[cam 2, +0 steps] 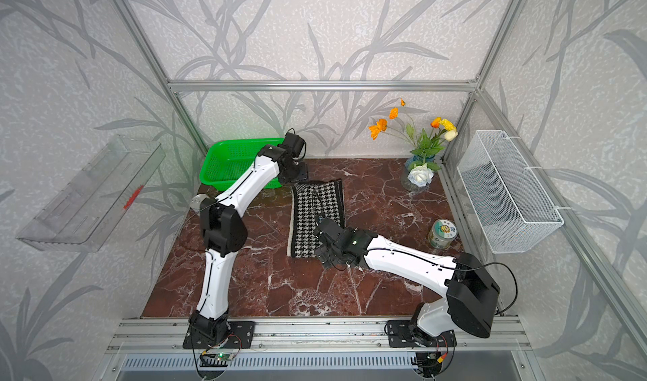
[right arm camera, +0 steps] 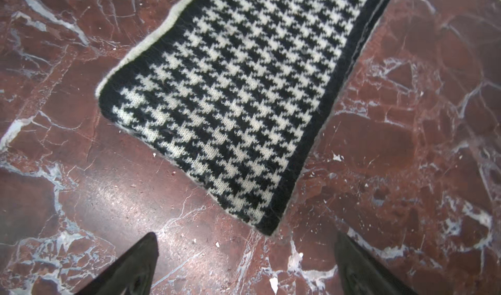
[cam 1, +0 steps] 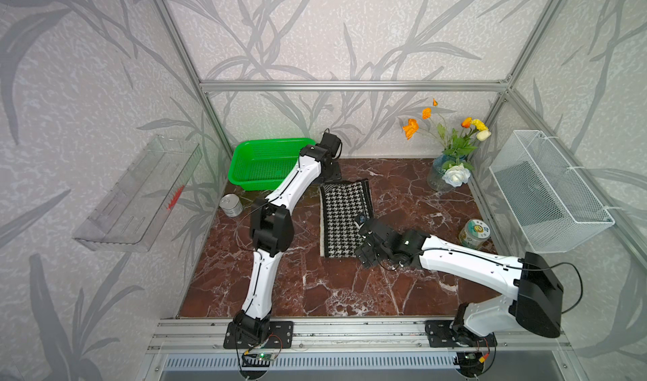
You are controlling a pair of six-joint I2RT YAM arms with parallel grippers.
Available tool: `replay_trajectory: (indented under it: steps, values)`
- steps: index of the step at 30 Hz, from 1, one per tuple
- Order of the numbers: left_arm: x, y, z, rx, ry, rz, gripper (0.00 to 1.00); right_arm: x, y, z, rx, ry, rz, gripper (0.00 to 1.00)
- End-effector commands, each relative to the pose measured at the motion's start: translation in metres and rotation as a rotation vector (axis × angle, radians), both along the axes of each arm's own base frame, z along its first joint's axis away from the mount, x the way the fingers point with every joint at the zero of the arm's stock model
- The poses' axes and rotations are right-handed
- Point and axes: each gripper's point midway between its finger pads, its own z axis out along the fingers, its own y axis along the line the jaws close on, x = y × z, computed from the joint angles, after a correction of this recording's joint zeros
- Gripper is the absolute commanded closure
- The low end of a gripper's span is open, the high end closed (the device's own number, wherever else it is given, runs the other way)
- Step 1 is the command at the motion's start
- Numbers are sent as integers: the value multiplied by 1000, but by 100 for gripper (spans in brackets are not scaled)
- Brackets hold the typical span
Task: Roll up the scarf and place it into the basket
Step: Adjust the scarf at the center of the board.
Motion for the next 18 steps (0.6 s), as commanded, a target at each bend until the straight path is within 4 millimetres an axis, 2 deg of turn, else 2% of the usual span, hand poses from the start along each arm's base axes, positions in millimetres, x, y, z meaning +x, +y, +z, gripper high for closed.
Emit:
replay_trajectory:
  steps: [1,2,5,8,10,13,18]
  values:
    - [-43,2,-3,-147,34,70,4,1,9,-3,-57,-33,136,1]
    - [-59,-5,-10,-233,40,69,1,1,9,-6,-73,-29,151,0]
    - [-104,-30,-28,-480,95,73,1,1,4,-15,-127,-17,157,0]
    - [-147,-48,-48,-549,128,52,1,1,0,-24,-157,-19,165,0]
    - [-168,-59,-53,-564,135,31,1,0,-3,-30,-172,-18,171,0]
    - [-188,-67,-54,-588,139,23,1,-1,-8,-39,-211,-11,177,0]
    - [-195,-67,-69,-613,159,49,0,-3,-14,-52,-247,2,185,1]
